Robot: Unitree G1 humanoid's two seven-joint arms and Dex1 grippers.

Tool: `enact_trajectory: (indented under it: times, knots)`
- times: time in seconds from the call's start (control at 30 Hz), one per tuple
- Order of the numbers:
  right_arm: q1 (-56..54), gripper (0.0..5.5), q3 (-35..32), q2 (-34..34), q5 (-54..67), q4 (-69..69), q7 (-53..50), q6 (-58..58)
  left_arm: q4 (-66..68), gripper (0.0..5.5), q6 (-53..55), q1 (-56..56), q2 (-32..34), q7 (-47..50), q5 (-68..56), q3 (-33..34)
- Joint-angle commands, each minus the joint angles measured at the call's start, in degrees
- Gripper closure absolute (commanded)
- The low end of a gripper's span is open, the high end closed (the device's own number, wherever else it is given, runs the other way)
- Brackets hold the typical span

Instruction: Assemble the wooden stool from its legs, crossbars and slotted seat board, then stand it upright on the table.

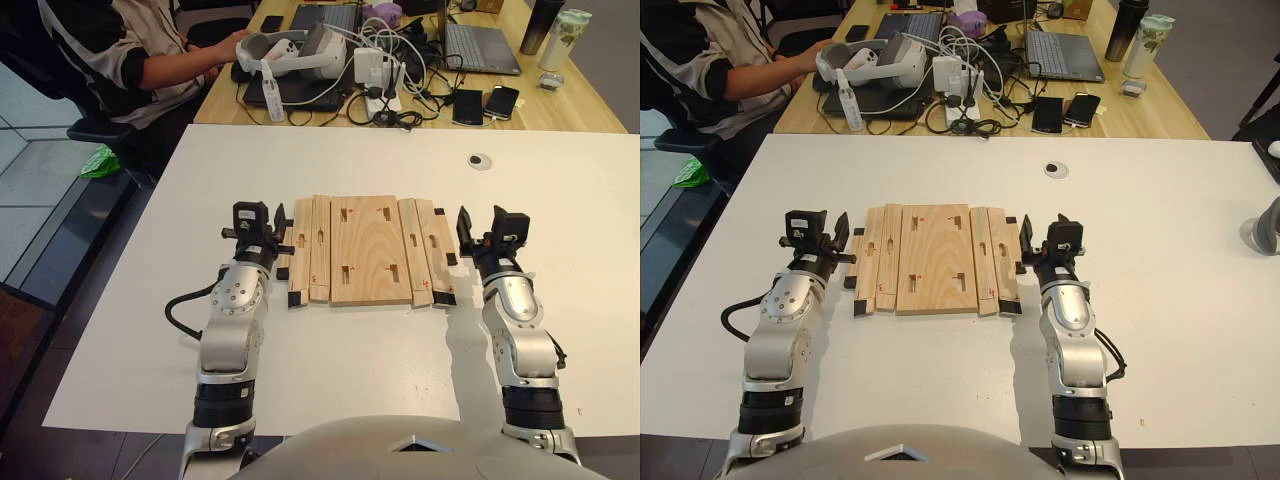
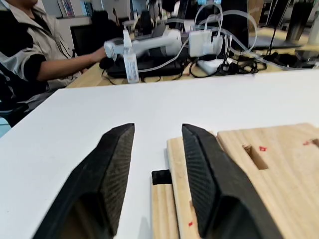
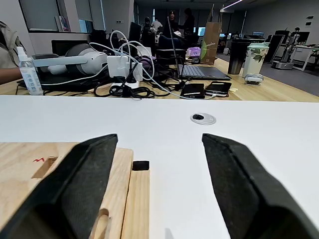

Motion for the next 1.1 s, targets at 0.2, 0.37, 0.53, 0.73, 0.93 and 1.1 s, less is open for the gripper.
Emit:
enact_trajectory:
  times: [0.2, 0.37, 0.53, 0.73, 0.93, 1.1]
  knots:
    - [1.99, 2.22, 0.65, 0.64, 1.77, -0.31, 3.14, -4.25, 0.89, 3.6, -10.95, 4.22, -1.88, -0.27, 1.08, -2.81]
    - [2.0, 2.22, 0.39, 0.88, 1.53, 0.01, 3.06, -4.33, 1.38, 3.6, -11.87, 3.83, -1.19, -0.08, 1.77, -2.65]
    - [1.88, 2.22, 0.06, 1.44, 1.01, 0.75, 2.3, -4.71, 1.82, 3.6, -11.73, 3.37, -1.95, 1.84, 3.17, -2.24]
    - [1.85, 2.22, -0.38, 2.05, -0.58, 2.13, 0.35, -6.91, 2.55, 3.6, -14.02, 4.16, -5.62, 8.49, 5.98, -1.47]
    - [2.62, 2.22, -0.2, 2.05, -2.83, 3.21, -1.16, -10.89, 3.3, 3.6, -16.24, 4.67, -7.14, 8.92, 8.59, -6.08]
    - [3.11, 2.22, 0.19, 2.12, -2.06, 3.47, 0.1, -12.81, 4.46, 3.6, -16.5, 4.41, -6.4, 7.38, 6.82, -5.02]
